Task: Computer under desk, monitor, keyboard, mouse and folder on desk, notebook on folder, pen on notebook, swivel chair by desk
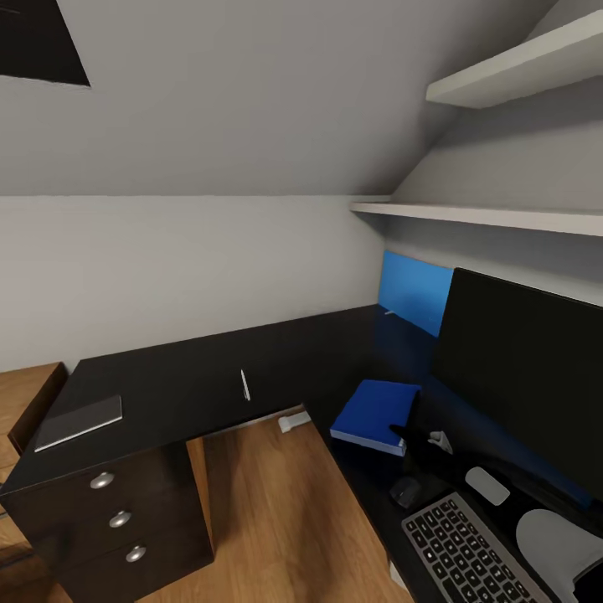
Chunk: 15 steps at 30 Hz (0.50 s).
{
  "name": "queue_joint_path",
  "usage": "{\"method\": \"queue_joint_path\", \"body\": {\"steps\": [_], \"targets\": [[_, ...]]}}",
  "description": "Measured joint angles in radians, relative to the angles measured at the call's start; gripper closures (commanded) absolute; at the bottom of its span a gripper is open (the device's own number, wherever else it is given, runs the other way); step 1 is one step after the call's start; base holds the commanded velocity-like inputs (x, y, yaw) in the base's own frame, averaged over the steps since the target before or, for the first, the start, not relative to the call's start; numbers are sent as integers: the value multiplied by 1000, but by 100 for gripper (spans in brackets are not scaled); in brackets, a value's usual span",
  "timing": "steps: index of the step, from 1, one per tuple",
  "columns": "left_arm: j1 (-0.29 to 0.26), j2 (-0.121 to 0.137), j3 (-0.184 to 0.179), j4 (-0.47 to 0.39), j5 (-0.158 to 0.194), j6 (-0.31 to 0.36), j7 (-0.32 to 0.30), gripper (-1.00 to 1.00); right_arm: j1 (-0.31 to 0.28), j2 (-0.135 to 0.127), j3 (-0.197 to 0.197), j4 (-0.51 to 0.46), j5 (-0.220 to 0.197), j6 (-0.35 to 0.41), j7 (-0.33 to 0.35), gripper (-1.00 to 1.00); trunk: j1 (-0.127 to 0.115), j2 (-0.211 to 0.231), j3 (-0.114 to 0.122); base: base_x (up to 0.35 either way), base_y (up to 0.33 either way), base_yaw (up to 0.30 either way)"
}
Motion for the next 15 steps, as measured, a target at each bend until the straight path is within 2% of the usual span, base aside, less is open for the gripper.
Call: {"method": "queue_joint_path", "body": {"steps": [15], "targets": [[0,-1,0,0,0,0,0,-100,0,-1,1,0,1,0,1,100,0,0,0,0,0,0]]}}
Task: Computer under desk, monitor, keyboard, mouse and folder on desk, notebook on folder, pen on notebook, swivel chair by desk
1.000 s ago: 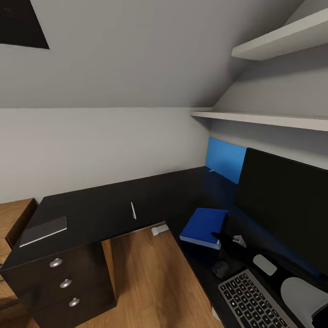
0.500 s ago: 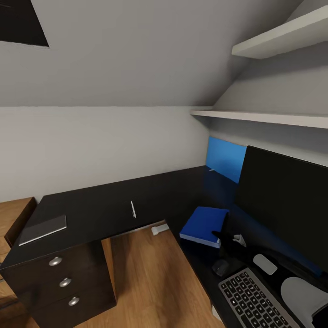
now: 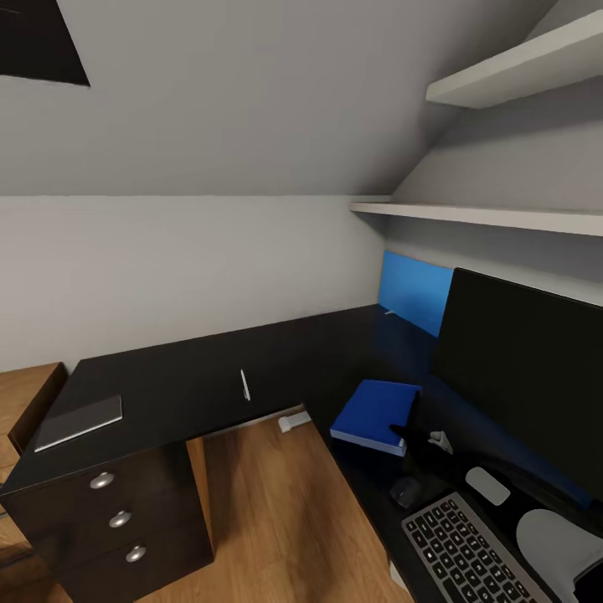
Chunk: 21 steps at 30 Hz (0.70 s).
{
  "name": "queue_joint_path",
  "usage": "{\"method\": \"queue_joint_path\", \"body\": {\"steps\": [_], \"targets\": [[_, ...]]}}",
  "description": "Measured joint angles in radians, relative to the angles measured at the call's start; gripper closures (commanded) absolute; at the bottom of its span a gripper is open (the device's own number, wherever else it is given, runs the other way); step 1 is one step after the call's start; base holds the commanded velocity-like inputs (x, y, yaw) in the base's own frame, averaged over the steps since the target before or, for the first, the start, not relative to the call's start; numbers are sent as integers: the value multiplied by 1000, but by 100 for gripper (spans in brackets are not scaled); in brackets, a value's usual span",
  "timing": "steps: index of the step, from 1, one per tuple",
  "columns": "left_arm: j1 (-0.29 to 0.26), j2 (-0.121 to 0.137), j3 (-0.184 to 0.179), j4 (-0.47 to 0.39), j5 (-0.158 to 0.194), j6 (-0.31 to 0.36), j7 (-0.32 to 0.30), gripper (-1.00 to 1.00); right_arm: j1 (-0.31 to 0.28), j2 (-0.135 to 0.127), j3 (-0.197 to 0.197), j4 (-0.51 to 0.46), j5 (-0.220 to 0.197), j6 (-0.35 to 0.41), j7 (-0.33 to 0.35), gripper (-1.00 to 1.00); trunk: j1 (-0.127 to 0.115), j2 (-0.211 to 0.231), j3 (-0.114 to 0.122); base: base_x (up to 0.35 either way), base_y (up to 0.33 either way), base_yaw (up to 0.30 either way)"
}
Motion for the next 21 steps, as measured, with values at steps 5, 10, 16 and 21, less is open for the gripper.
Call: {"method": "queue_joint_path", "body": {"steps": [5,10,16,21], "targets": [[0,0,0,0,0,0,0,-100,0,1,0,0,0,-1,-1,100,0,0,0,0,0,0],[-1,0,0,0,0,0,0,-100,0,1,0,-1,-1,-1,-3,100,0,0,0,0,0,0],[0,0,0,0,0,0,0,-100,0,1,-1,-1,-1,0,-4,100,0,0,0,0,0,0],[0,0,0,0,0,0,0,-100,0,1,-1,-2,-1,0,-4,100,0,0,0,0,0,0]]}}
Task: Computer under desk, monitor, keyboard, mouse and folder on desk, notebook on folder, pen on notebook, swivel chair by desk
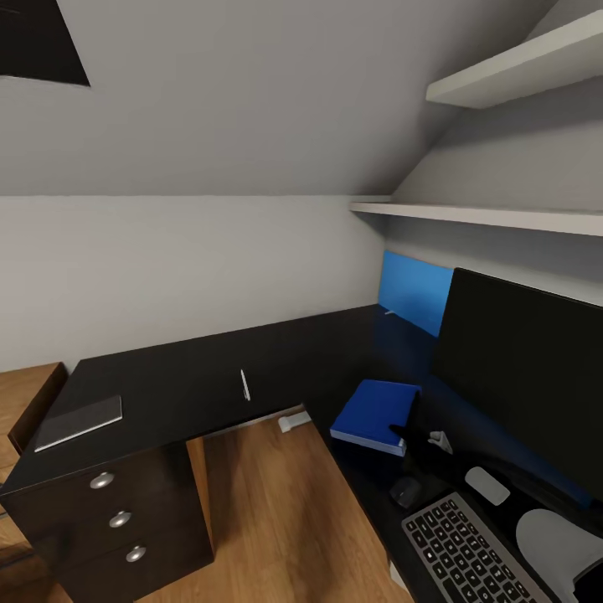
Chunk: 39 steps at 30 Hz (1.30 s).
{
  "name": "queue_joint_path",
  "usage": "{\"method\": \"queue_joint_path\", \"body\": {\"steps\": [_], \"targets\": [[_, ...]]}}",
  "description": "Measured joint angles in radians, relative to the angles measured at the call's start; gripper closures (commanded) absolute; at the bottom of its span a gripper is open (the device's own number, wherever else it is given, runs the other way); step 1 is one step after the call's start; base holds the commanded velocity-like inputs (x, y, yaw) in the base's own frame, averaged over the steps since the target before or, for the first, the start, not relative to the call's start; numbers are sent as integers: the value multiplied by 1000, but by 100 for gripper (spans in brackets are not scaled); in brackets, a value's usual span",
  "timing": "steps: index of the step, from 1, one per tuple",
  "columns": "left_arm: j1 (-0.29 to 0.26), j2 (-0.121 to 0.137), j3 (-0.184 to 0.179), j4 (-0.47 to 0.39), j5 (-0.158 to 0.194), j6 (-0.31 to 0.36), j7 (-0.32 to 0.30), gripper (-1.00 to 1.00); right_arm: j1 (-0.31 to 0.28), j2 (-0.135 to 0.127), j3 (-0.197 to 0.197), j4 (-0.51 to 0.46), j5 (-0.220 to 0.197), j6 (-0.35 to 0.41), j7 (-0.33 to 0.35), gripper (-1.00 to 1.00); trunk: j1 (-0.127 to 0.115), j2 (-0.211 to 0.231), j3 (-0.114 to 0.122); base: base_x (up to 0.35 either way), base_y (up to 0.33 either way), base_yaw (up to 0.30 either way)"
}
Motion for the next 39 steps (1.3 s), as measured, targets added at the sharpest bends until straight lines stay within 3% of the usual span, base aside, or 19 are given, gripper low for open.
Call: {"method": "queue_joint_path", "body": {"steps": [16,17,18,39], "targets": [[0,0,0,0,0,0,0,-100,0,-2,4,-3,3,-2,-2,100,0,0,0,0,0,0],[0,0,0,0,0,0,0,-100,0,-3,4,-4,3,-2,-2,-100,0,0,0,0,0,0],[0,-1,0,0,0,0,0,-100,1,-3,15,4,24,-9,-7,-100,0,0,0,0,0,0],[-1,-1,0,0,2,0,0,-100,1,-3,12,3,19,-8,-4,-100,0,0,0,0,0,0]]}}
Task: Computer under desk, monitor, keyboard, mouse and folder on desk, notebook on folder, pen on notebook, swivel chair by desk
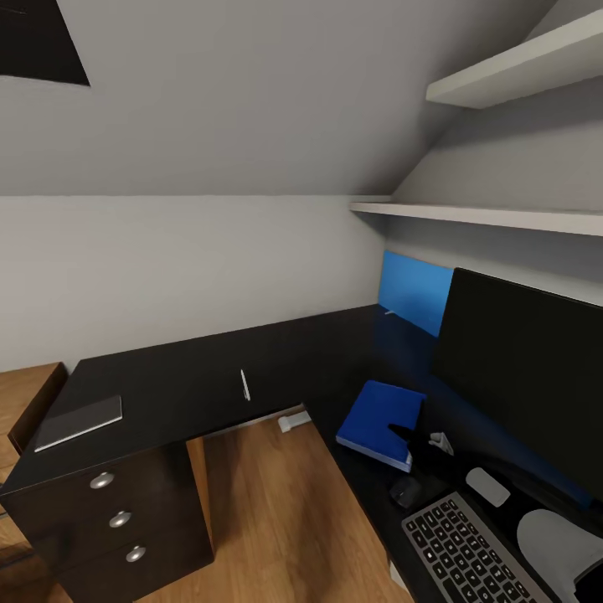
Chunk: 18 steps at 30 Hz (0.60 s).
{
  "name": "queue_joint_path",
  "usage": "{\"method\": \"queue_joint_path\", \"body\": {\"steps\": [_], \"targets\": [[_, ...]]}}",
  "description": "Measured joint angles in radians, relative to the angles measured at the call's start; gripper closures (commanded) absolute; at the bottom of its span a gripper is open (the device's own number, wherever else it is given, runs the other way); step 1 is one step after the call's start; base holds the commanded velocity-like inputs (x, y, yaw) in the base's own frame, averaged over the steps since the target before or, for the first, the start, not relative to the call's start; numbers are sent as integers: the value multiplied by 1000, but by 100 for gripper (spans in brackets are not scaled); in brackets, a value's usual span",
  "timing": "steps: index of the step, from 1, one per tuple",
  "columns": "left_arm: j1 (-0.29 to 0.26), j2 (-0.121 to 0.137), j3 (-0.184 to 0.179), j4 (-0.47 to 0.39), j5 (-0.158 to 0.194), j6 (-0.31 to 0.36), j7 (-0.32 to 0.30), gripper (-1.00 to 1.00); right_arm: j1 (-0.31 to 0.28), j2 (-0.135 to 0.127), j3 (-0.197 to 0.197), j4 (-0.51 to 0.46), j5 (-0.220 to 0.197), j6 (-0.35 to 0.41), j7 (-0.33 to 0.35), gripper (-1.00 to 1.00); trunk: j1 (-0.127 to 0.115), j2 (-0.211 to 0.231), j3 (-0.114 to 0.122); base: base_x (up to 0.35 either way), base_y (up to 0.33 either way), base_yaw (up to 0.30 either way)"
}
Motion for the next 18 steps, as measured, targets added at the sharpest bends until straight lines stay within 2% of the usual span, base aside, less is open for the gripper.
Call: {"method": "queue_joint_path", "body": {"steps": [6,18], "targets": [[1,0,0,0,-1,0,0,-100,0,0,0,0,0,0,0,-100,0,0,0,0,0,0],[0,0,0,0,-1,0,-1,-100,0,0,3,0,3,-2,-2,-100,-46,84,37,0,0,0]]}}
